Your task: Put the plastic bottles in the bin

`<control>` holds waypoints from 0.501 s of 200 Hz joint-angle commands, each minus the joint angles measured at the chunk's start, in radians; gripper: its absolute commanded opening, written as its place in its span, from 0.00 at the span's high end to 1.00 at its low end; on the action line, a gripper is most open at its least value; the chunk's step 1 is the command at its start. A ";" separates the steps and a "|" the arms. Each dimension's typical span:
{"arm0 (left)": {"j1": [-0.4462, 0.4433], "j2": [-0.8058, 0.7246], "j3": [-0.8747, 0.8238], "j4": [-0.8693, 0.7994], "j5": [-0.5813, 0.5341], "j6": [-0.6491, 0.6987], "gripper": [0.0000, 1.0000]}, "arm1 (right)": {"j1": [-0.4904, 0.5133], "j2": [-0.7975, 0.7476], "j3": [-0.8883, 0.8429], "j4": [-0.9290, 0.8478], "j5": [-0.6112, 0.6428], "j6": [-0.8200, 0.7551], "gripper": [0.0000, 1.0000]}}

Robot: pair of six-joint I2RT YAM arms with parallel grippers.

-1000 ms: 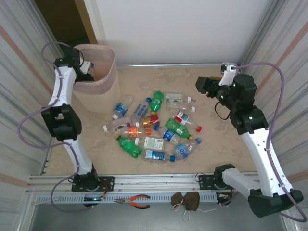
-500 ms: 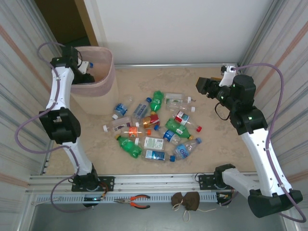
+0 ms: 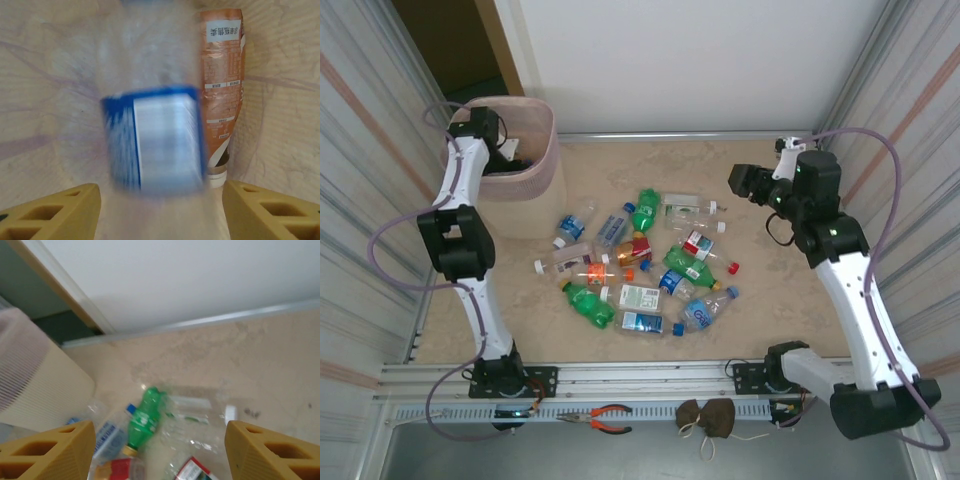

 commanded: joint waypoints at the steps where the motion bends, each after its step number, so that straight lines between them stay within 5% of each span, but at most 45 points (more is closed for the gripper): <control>1: 0.000 -0.002 0.003 -0.012 0.034 -0.012 0.33 | -0.019 0.072 0.019 -0.104 0.004 -0.029 0.33; 45: 0.000 -0.043 -0.010 -0.008 0.047 -0.010 0.26 | -0.063 0.223 0.037 -0.141 -0.041 0.074 0.32; 100: -0.001 -0.120 -0.037 0.005 0.119 -0.023 0.25 | -0.097 0.433 0.082 -0.125 0.024 0.642 0.35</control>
